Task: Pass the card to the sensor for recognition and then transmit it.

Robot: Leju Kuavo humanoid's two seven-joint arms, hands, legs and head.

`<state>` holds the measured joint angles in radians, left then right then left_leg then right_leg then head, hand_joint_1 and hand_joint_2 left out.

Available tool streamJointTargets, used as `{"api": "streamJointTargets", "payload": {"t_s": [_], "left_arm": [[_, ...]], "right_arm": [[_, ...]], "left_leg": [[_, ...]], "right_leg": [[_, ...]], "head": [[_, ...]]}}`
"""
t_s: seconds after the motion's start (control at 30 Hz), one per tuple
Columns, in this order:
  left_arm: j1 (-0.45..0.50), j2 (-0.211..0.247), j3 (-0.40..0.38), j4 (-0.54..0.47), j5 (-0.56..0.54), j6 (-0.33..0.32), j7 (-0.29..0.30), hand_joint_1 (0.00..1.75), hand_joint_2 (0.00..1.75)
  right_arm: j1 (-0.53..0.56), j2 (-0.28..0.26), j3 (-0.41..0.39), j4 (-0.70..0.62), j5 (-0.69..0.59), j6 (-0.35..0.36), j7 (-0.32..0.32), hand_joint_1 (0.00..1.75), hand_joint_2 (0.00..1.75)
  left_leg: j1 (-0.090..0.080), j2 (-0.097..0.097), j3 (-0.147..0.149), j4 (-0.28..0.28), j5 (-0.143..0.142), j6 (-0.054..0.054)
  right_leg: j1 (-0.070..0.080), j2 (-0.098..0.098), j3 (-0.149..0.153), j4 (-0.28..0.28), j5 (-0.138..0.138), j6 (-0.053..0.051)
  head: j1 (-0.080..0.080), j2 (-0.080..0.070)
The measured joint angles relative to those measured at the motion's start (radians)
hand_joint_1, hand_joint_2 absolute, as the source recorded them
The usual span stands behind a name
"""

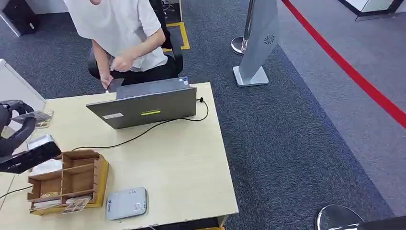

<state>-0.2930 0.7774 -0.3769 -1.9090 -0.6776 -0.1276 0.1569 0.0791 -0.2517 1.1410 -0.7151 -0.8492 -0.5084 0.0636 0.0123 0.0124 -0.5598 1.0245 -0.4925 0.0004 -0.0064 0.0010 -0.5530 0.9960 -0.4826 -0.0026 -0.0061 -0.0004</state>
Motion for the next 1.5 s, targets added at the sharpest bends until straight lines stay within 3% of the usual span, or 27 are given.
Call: {"api": "streamJointTargets", "payload": {"t_s": [0.23,0.33,0.4,0.57,0.8,1.03,1.5], "left_arm": [[0.217,-0.068,0.003,-0.133,-0.199,0.160,-0.067,1.75,1.75],[0.291,-0.129,0.001,-0.153,-0.301,0.320,-0.131,1.75,1.75],[0.329,-0.171,-0.013,-0.155,-0.343,0.385,-0.144,1.75,1.75],[0.407,-0.245,-0.039,-0.152,-0.418,0.434,-0.107,1.75,1.75],[0.514,-0.336,-0.052,-0.062,-0.475,0.593,-0.042,1.75,1.75],[0.549,-0.367,-0.076,0.044,-0.458,0.633,0.007,1.75,1.75],[0.535,-0.368,-0.199,0.164,-0.451,0.656,0.034,1.75,1.75]], "right_arm": [[0.030,-0.029,-0.010,-0.114,0.035,-0.067,0.069,0.00,1.75],[0.036,-0.036,-0.010,-0.144,0.055,-0.073,0.073,0.00,1.75],[0.037,-0.039,-0.010,-0.157,0.058,-0.077,0.074,0.00,1.75],[0.041,-0.046,-0.010,-0.186,0.064,-0.091,0.071,0.00,1.75],[0.046,-0.065,0.016,-0.238,0.032,-0.110,0.080,0.00,1.75],[0.043,-0.083,0.053,-0.264,0.010,-0.126,0.068,0.00,1.75],[0.007,-0.112,0.146,-0.297,-0.075,-0.141,0.028,0.00,1.75]], "left_leg": [[0.000,0.000,-0.001,0.000,-0.001,0.001],[-0.001,0.000,0.000,0.000,-0.001,0.001],[0.000,0.000,0.000,0.000,-0.001,0.001],[0.000,0.000,0.000,0.000,-0.001,0.001],[0.000,-0.001,-0.001,0.000,-0.001,0.001],[0.000,-0.001,-0.001,0.000,-0.001,0.001],[0.000,-0.001,-0.001,0.000,-0.001,0.001]], "right_leg": [[0.000,0.000,-0.001,-0.001,-0.001,0.001],[0.000,0.000,0.000,-0.001,-0.001,0.001],[0.000,-0.001,0.000,-0.001,-0.001,0.001],[0.000,0.000,0.000,-0.001,-0.001,0.001],[0.000,-0.001,0.000,-0.001,-0.001,0.001],[0.000,-0.001,0.000,-0.001,-0.001,0.001],[0.000,-0.001,0.000,-0.001,-0.001,0.001]], "head": [[0.000,0.000],[0.000,0.000],[0.001,0.000],[0.000,0.000],[0.000,0.000],[0.000,0.000],[0.000,0.000]]}}
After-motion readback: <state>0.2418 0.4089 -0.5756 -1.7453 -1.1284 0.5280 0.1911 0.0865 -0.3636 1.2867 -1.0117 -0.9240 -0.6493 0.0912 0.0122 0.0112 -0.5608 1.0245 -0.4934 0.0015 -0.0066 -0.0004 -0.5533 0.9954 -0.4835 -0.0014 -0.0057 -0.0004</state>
